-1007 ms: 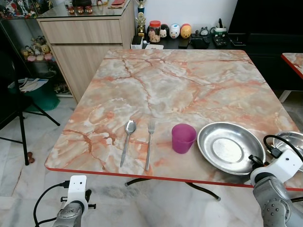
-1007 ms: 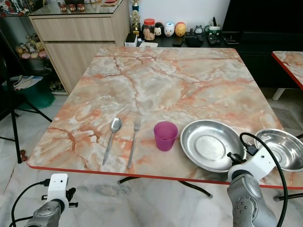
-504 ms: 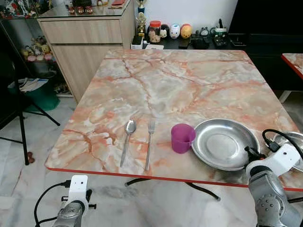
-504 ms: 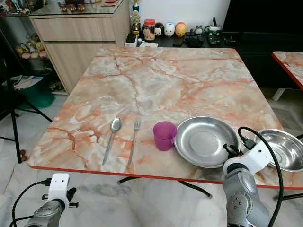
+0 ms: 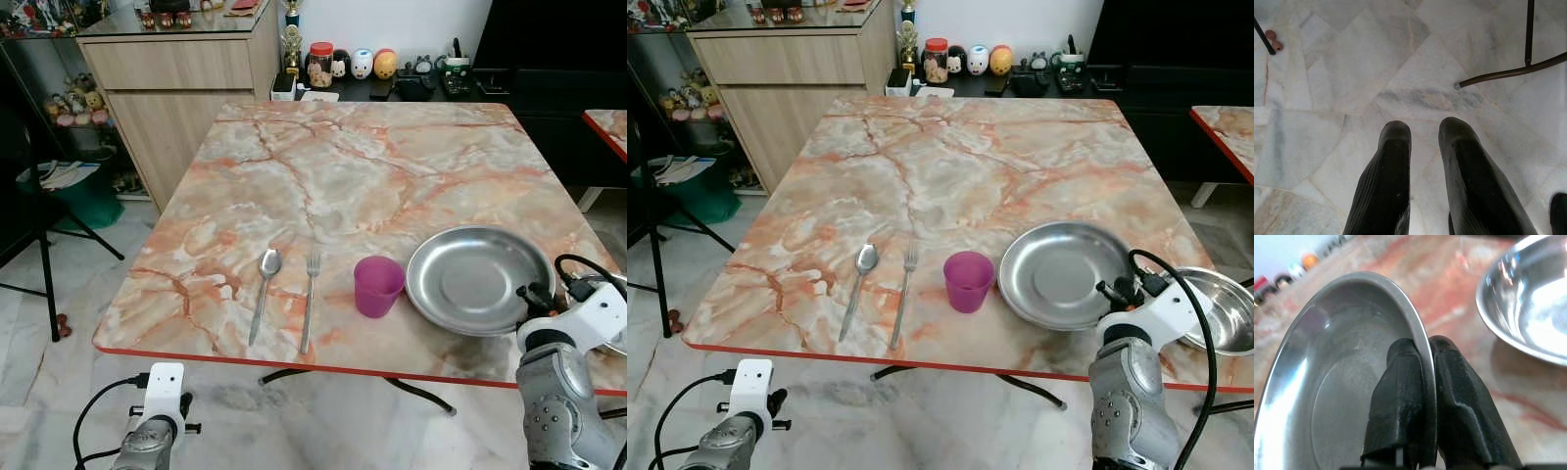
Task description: Setting the table
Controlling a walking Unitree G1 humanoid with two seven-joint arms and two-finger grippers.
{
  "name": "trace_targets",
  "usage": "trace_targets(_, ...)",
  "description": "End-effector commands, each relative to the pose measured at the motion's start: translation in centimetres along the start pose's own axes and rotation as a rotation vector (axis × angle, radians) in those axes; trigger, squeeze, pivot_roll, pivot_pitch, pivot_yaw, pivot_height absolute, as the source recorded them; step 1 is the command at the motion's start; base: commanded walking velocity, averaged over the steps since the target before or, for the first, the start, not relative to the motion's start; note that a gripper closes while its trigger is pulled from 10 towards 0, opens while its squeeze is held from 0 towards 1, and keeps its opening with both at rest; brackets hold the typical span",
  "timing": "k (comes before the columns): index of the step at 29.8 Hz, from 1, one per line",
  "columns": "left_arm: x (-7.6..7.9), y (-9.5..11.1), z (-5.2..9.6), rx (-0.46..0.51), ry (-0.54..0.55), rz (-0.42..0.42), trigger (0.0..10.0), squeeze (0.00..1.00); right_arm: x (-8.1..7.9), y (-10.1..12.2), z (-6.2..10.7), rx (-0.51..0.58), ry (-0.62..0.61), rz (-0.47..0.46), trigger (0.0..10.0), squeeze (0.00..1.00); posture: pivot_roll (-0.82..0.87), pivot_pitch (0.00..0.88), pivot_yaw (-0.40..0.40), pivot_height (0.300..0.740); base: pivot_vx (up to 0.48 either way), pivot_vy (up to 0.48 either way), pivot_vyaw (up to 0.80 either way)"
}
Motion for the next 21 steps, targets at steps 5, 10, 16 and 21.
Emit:
trace_targets(5,0.2,0.0,0.0,0.005,0.000,-0.003,10.0,0.00,-1.8,4.2,0.3,0.248,0.077,-0.034,10.0,0.00,0.01,0.000,0.013,0.740,0.000,0.000,0.00)
trace_targets(10,0.3,0.0,0.0,0.006,-0.005,-0.001,10.0,0.00,-1.8,5.4,0.6,0.326,0.071,-0.044,10.0,0.00,0.01,0.000,0.014,0.740,0.000,0.000,0.00)
trace_targets(16,0.4,-0.1,0.0,0.005,-0.011,-0.004,10.0,0.00,-1.6,6.0,0.7,0.363,0.073,-0.051,10.0,0.00,0.01,0.000,0.016,0.740,0.000,0.000,0.00)
trace_targets(21,0.4,-0.1,0.0,0.005,-0.008,-0.010,10.0,0.00,-1.5,6.5,0.8,0.396,0.072,-0.049,10.0,0.00,0.00,0.000,0.019,0.740,0.000,-0.156,0.00)
Point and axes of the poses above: a point about 5 cm out from each wrist's last joint towards the gripper, its own z axis pointing back from the gripper into the wrist, its own y axis along the axis of the wrist's last joint, x = y × z, the point moved 1 cm from there along -z, pointing out of the wrist towards the gripper, and after that the axes turned 8 degrees about z, right-handed, at the moved point
